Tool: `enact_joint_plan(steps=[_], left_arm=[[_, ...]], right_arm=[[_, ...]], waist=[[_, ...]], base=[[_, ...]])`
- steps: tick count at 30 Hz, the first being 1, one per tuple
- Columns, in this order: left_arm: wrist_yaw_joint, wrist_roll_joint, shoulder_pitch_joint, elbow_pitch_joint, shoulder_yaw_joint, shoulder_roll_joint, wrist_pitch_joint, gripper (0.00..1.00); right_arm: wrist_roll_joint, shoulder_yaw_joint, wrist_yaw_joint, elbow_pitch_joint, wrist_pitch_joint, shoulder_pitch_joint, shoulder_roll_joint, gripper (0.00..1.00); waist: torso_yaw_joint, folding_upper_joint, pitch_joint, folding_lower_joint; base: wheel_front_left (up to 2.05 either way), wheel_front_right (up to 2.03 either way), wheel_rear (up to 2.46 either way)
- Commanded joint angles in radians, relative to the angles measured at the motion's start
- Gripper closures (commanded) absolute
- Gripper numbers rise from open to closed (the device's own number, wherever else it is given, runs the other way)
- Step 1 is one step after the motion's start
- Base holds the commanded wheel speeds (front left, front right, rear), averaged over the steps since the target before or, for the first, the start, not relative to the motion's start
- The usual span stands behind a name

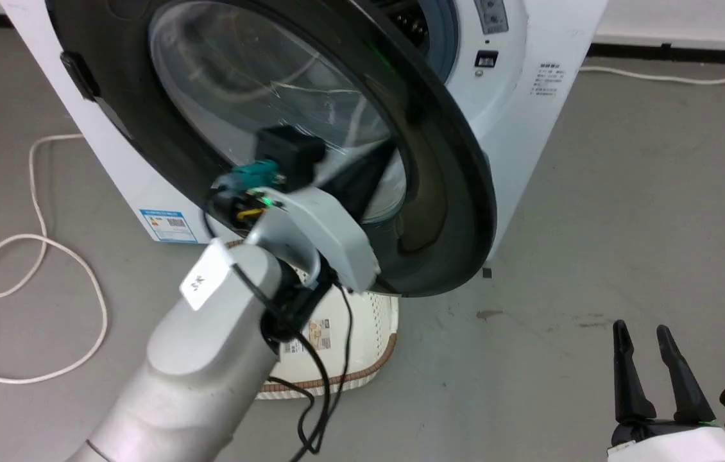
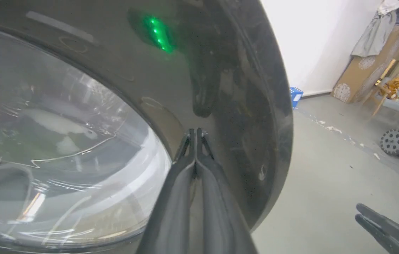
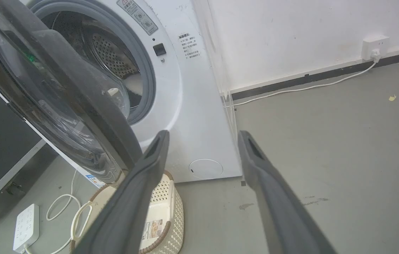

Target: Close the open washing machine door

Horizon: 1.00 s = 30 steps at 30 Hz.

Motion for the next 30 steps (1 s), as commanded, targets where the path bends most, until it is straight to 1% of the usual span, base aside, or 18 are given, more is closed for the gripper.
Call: enact_joint_plan(steps=[1, 3, 6, 9, 12, 15, 19, 20, 22, 24, 27, 30], left_arm=[[0.015, 0.009, -0.014, 0.011, 0.021, 0.007, -0.035, 1.0], [0.04, 0.017, -0.02, 0.014, 0.05, 0.013, -0.085, 1.0], [0.084, 0.048, -0.022, -0.001, 0.091, 0.04, -0.171, 1.0], [0.119, 0.123, -0.013, -0.034, 0.099, 0.093, -0.245, 1.0], [0.168, 0.185, 0.025, -0.065, 0.118, 0.149, -0.278, 1.0], [0.213, 0.188, 0.097, -0.091, 0.16, 0.186, -0.288, 1.0], [0.271, 0.149, 0.23, -0.126, 0.24, 0.219, -0.294, 1.0], [0.304, 0.117, 0.341, -0.164, 0.3, 0.229, -0.296, 1.0], [0.315, 0.102, 0.417, -0.192, 0.328, 0.23, -0.297, 1.0], [0.312, 0.092, 0.492, -0.218, 0.344, 0.227, -0.298, 1.0], [0.302, 0.076, 0.595, -0.245, 0.358, 0.215, -0.298, 1.0], [0.276, 0.056, 0.67, -0.259, 0.371, 0.198, -0.298, 1.0]], right_arm=[[0.005, 0.001, 0.001, -0.006, -0.004, 0.006, 0.0, 0.0], [0.003, 0.001, 0.001, -0.006, -0.004, 0.012, 0.0, 0.0], [-0.002, 0.001, 0.001, -0.004, -0.004, 0.02, 0.0, 0.0], [-0.009, 0.005, 0.001, -0.001, -0.004, 0.027, 0.0, 0.0], [-0.01, 0.008, 0.001, 0.0, -0.004, 0.031, 0.0, 0.0], [-0.01, 0.01, 0.001, 0.0, -0.004, 0.035, 0.0, 0.0], [-0.009, 0.012, 0.001, 0.0, -0.004, 0.047, 0.0, 0.0], [-0.007, 0.012, 0.001, -0.001, -0.004, 0.056, 0.0, 0.0], [-0.005, 0.014, 0.001, -0.001, -0.004, 0.062, 0.0, 0.0], [-0.002, 0.016, 0.001, 0.002, -0.004, 0.069, 0.0, 0.0], [0.002, 0.018, 0.001, 0.006, -0.004, 0.076, 0.0, 0.0], [0.004, 0.025, 0.001, 0.009, -0.005, 0.08, 0.0, 0.0]], waist=[[0.014, -0.0001, -0.017, -0.0002], [0.031, -0.0001, -0.035, -0.0002], [0.06, -0.0001, -0.065, -0.0002], [0.085, -0.0001, -0.094, -0.0002], [0.1, -0.0001, -0.114, -0.0002], [0.109, -0.0001, -0.124, -0.0002], [0.114, -0.0001, -0.139, -0.0002], [0.114, -0.0001, -0.144, -0.0002], [0.111, -0.0001, -0.148, -0.0002], [0.109, -0.0001, -0.155, -0.0002], [0.108, -0.0001, -0.162, -0.0002], [0.11, -0.0001, -0.164, -0.0002]], base=[[0.0, 0.0, 0.0], [0.0, 0.0, 0.0], [0.0, 0.0, 0.0], [0.0, 0.0, 0.0], [0.0, 0.0, 0.0], [0.0, 0.0, 0.0], [0.0, 0.0, 0.0], [0.0, 0.0, 0.0], [0.0, 0.0, 0.0], [0.0, 0.0, 0.0], [0.0, 0.0, 0.0], [0.0, 0.0, 0.0]])
